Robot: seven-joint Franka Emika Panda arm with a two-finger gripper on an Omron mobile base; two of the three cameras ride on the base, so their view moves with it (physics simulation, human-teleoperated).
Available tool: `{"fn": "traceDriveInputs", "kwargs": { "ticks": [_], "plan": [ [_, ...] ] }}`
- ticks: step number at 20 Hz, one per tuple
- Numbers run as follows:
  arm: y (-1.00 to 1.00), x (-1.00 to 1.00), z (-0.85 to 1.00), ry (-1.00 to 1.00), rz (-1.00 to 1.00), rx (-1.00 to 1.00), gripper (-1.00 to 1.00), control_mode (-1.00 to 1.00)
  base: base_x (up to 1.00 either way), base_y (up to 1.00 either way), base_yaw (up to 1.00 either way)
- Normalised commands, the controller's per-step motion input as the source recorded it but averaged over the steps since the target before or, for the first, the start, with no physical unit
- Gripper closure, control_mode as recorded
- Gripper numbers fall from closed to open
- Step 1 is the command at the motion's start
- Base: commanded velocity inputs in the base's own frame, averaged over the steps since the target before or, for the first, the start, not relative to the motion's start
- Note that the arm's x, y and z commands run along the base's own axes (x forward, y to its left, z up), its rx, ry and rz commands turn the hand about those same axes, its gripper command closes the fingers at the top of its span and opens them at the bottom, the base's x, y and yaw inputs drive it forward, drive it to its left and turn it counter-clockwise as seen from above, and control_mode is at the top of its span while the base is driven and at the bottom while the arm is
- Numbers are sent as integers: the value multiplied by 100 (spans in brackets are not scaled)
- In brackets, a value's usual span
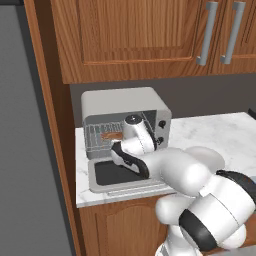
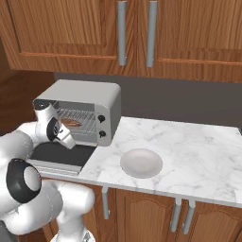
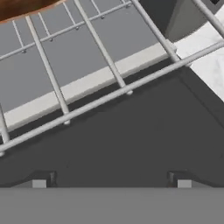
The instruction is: Pull the toaster oven rack outwards. Pick up the baguette from the plate and place it on the toaster oven rack. Close the toaster oven door fully and set the temperature to the lowest setting.
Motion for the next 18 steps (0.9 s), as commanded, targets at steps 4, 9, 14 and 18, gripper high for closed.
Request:
{"fn": "traceDriveInputs", "kwargs": {
  "ticks": [4, 9, 14, 18],
  "plan": [
    [2, 74, 0, 0, -17, 0, -100, -100, 0, 0, 0],
    [1, 50, 0, 0, -13, 0, -100, -100, 0, 0, 0],
    [0, -61, 17, -5, 1, 0, -100, -100, 0, 0, 0],
    [0, -100, 59, -1, 17, 0, -100, -100, 0, 0, 0]
  ]
}}
